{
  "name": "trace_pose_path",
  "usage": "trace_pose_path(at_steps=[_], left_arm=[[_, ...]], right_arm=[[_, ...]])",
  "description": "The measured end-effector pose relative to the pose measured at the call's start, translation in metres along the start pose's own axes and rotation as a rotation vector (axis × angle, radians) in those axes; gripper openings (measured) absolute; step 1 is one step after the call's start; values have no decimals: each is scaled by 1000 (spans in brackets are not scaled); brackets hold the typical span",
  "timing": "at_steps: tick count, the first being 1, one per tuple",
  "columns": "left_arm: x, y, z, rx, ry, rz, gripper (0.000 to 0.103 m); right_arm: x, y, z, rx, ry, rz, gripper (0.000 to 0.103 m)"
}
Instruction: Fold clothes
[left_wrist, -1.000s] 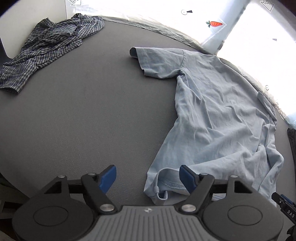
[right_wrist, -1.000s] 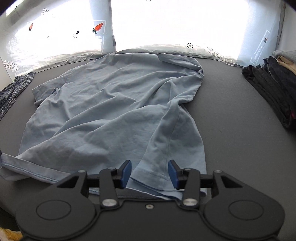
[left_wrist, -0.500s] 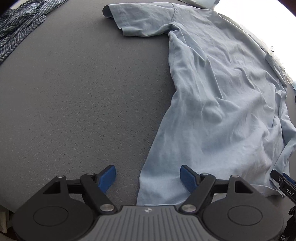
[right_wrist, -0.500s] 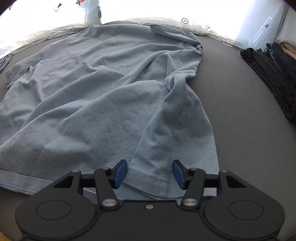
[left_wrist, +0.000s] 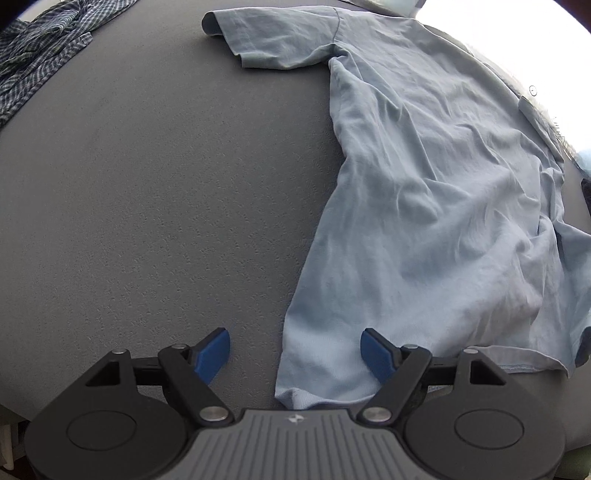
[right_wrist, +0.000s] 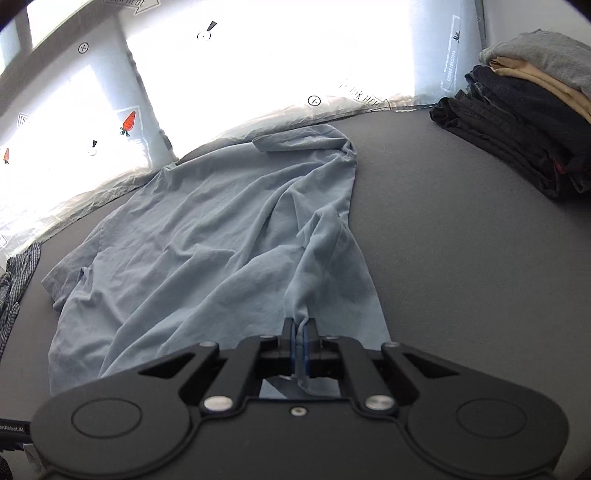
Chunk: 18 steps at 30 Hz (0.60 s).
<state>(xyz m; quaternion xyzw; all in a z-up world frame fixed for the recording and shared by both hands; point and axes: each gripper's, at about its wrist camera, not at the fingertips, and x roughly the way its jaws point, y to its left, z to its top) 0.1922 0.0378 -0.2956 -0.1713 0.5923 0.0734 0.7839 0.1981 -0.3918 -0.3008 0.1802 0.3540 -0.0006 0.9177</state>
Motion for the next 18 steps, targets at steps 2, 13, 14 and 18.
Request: trace_pose_path(at_steps=[2,13,14,18], left_arm=[[-1,2,-3,-6,-4,-1,79],[-7,2,-12,33,-24,-8,78],[-8,3,-13,31,-24,-17,78],[-9,4,-13,32,-20,-48,77]], right_arm=[[-23,-23,18,143,-80,34,4],[-19,-116,7,136,22,-405,24],[-18,-118,1,140,30,-397,37],[-6,-118,-12,100,61,-378,45]])
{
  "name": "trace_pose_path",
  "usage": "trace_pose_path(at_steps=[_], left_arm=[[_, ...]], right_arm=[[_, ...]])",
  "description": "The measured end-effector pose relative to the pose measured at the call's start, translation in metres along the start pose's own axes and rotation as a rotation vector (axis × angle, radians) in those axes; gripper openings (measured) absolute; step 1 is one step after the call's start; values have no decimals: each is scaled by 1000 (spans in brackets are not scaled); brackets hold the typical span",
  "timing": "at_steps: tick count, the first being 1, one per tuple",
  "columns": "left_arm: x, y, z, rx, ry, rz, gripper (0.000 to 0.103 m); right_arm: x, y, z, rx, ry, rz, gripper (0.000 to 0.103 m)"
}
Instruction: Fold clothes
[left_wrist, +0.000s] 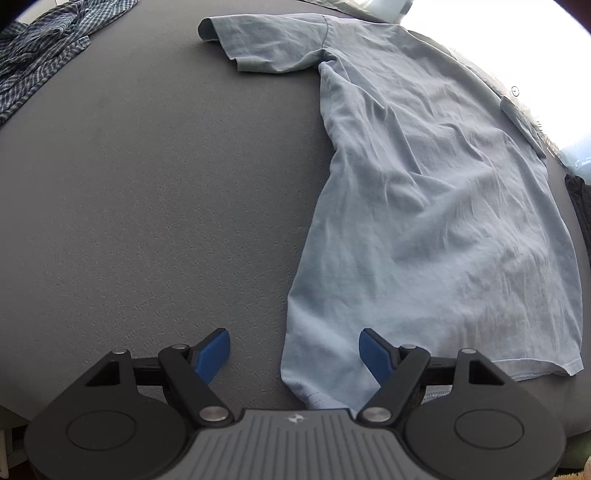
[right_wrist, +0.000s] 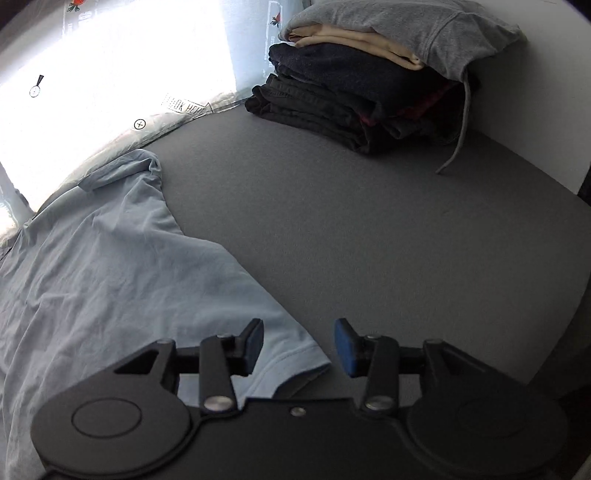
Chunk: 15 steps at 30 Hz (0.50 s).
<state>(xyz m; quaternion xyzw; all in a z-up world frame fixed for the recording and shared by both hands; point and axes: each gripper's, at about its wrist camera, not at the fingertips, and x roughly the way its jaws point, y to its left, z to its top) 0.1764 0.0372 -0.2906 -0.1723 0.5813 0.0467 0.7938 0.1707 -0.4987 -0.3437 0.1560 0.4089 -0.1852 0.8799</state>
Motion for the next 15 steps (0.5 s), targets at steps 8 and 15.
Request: trace_pose_path(at_steps=[8,15], left_arm=[[0,-6,-6,-11,7,-44,60],[-5,-4,-24,-98,-2,-68,43]], right_arm=[[32,3,-9,-15,61,-36,57],[35,3,-13,-70,65,-15,61]])
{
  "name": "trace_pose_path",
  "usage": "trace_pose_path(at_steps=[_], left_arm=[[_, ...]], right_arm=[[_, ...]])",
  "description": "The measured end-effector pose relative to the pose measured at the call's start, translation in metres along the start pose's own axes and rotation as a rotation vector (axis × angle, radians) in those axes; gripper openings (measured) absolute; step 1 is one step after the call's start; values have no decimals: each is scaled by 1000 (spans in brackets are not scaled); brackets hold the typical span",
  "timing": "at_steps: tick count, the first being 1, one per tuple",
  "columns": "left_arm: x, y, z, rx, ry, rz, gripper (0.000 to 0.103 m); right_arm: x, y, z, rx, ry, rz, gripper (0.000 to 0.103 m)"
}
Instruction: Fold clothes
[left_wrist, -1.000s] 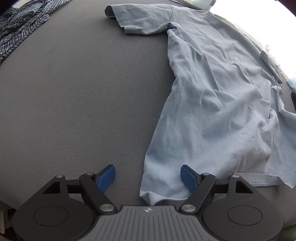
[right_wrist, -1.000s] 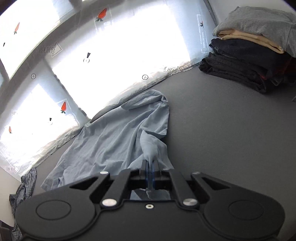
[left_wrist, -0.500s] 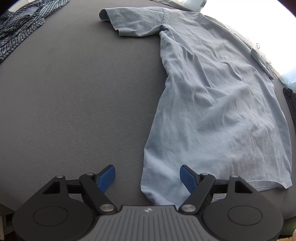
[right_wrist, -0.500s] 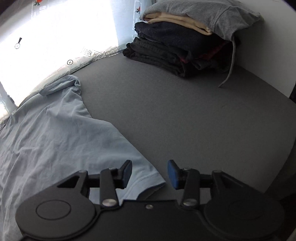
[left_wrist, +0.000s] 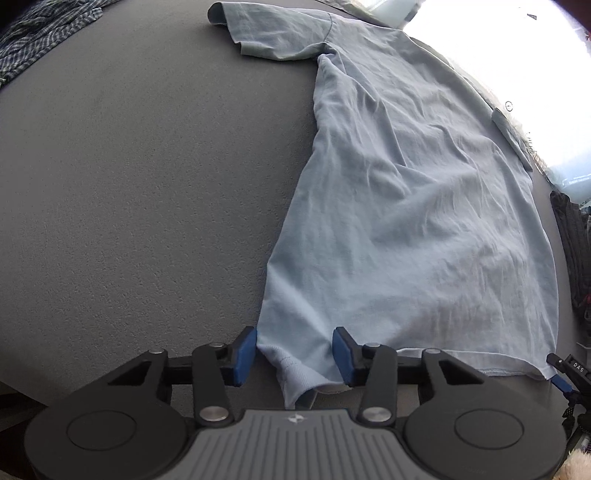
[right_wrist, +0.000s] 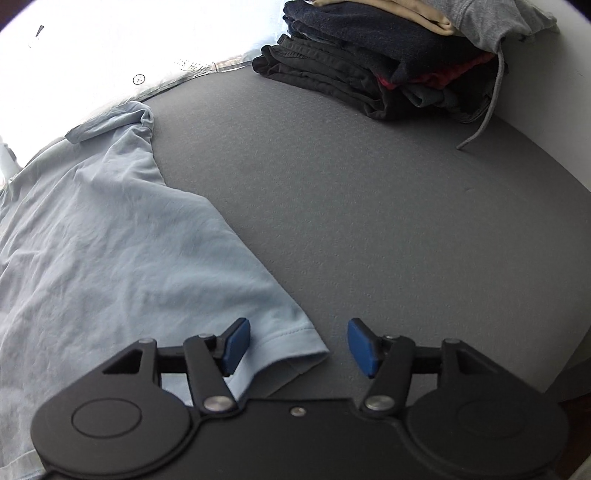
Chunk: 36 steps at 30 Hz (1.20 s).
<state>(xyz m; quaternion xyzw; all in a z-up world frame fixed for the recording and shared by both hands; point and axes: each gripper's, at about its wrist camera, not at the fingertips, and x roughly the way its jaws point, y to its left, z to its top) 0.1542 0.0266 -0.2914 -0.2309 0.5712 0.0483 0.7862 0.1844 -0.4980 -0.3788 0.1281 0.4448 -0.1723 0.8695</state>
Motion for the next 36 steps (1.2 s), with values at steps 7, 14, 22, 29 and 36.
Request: trace_pose_path(at_steps=[7,14,22,29,36], left_arm=[[-7,-1,-23,2,36,39,37],[-20,-4,-39,77,9,74,39],[-17,22,-29,-93,-57,27,52],[-7,-7,-32,78,-50,92,32],[-56,-21,-22,73,-220,59,5]], right_arm=[[-1,0,-3,-62,-1,21,62],[-4,-6,-7,-78,1,45,68],[-3,-10,-5,-111,-31,38,71],[-2,3,-2,-203,-12,95,30],[-68,12,22,-189,-173,219,3]])
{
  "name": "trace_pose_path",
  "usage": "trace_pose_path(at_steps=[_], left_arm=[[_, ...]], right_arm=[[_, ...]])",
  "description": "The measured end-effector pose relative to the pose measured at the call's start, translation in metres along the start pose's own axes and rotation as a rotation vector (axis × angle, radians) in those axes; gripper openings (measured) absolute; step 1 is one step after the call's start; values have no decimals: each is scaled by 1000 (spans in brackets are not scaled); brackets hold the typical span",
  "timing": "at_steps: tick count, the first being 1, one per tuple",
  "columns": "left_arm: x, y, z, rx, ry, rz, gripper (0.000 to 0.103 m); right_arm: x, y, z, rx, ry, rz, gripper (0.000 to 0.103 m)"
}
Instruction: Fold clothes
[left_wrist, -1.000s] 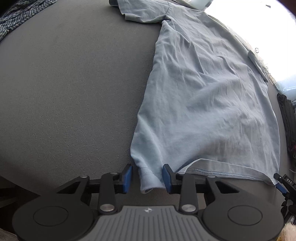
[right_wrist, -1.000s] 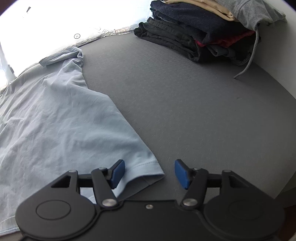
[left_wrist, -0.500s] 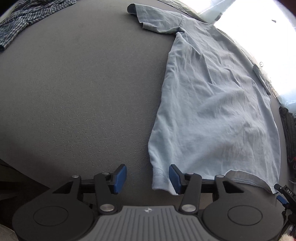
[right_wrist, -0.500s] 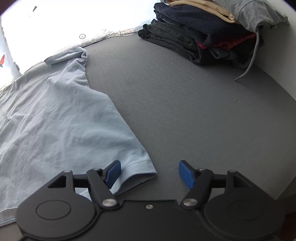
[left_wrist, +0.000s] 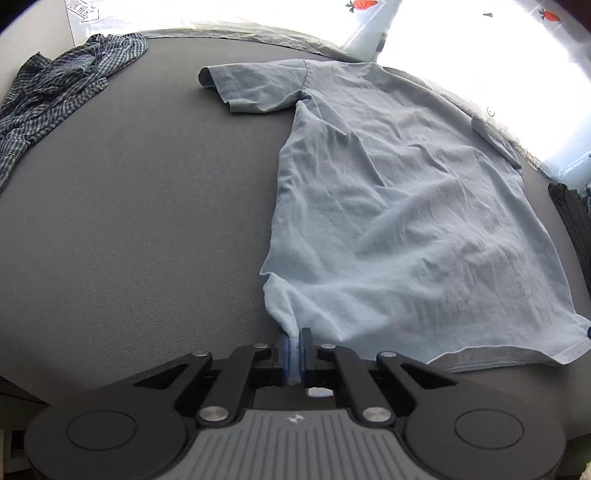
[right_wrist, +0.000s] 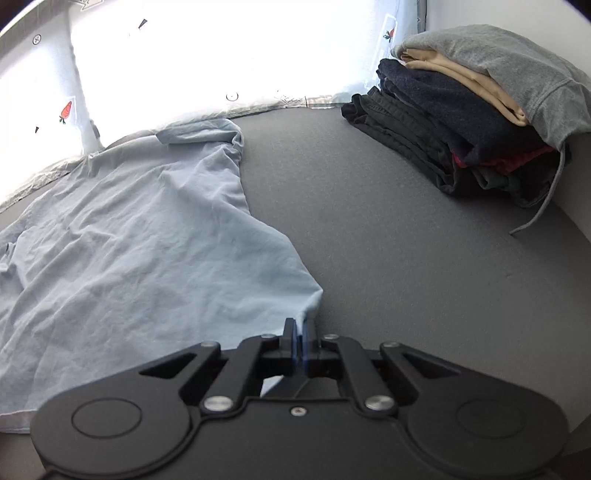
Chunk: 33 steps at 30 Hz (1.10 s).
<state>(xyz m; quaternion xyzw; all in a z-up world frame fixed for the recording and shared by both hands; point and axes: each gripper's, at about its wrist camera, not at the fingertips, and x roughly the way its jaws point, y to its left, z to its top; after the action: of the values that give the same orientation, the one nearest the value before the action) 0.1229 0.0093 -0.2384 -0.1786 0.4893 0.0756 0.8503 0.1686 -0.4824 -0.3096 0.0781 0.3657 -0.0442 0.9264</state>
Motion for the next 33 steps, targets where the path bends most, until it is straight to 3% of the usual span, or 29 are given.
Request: trace_pose_path(at_steps=[4,6,8,16,18,21,22,24,28,33], left_arm=[[-82,14,38,-152,-204,-105,5],[-107,14,44,-128,-258,-92,5],[-120,14,44,-99,-274,-70,6],[-22,22,-34,-3,75,168,7],[-2,20,-45,39,153,233,8],[-10,16,-38,61,133,255,14],[-14,16,-33,63,118,258,23],[-21,17,-22,45,85,267,38],[-26,17,4,-12,24,283,64],[-13,4,31,-2,5,308,73]], right_arm=[[-65,-11,36,148,-155,165,3],[-86,-20,43,214,-183,223,3],[-91,-19,39,173,-159,196,3],[-13,-4,-54,-6,240,-55,4],[-5,3,-61,-67,274,-107,7],[-9,7,-49,-113,230,-145,35],[-11,7,-44,-120,209,-152,42],[-13,8,-33,-126,172,-156,47],[-7,14,-10,-130,115,-143,65],[6,41,2,-198,77,-119,70]])
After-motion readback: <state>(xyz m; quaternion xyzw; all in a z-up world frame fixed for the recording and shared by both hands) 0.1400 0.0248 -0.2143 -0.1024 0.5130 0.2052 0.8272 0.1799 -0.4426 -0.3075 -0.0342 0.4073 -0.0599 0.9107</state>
